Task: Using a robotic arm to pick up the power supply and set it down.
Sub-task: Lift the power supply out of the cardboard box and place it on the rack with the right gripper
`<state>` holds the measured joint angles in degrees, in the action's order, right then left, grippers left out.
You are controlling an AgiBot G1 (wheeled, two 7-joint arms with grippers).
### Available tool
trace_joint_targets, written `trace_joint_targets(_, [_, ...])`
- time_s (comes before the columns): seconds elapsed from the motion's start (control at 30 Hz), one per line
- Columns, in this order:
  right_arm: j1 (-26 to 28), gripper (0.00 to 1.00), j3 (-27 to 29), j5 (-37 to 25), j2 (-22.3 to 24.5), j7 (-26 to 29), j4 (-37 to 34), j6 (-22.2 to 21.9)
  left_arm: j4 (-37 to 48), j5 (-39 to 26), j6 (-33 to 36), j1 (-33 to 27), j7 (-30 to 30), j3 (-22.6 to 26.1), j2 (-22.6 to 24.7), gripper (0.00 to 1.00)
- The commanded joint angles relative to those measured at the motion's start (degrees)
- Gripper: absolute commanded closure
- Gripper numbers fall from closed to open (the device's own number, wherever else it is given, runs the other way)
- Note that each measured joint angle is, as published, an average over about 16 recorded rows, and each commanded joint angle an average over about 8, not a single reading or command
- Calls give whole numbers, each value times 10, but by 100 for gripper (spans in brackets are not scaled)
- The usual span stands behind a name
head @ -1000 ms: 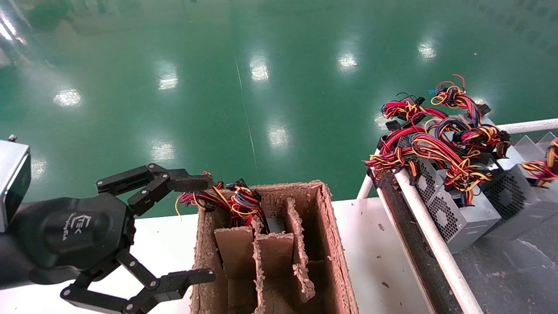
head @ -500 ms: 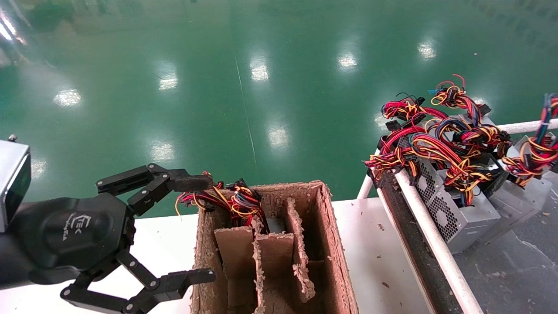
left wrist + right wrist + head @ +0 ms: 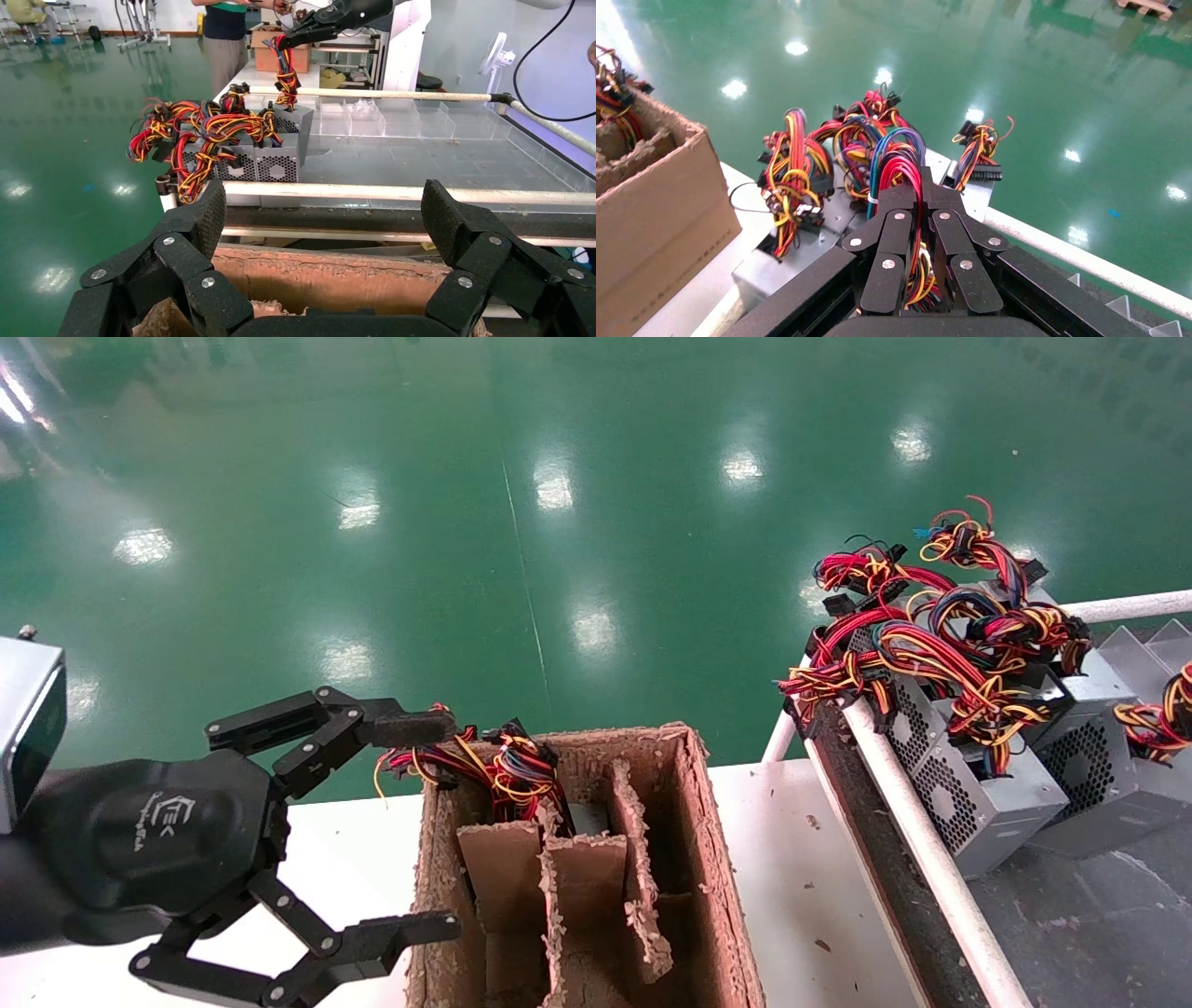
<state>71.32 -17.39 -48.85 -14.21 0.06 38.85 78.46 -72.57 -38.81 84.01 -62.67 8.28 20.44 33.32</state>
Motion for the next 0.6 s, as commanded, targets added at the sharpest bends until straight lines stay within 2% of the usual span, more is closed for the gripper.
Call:
trace_joint_targets(0.03, [-8,100,1,4,6,-1,6,1,0,0,0,0,0,0,0,0])
trace_joint_targets(0.23, [-26,100,3,12,7,4,31,-16,0,0,0,0,0,0,0,0])
trace_joint_targets(0.6, [-31,99,-4,7,-26,21,78,-58,0,0,0,0,0,0,0,0])
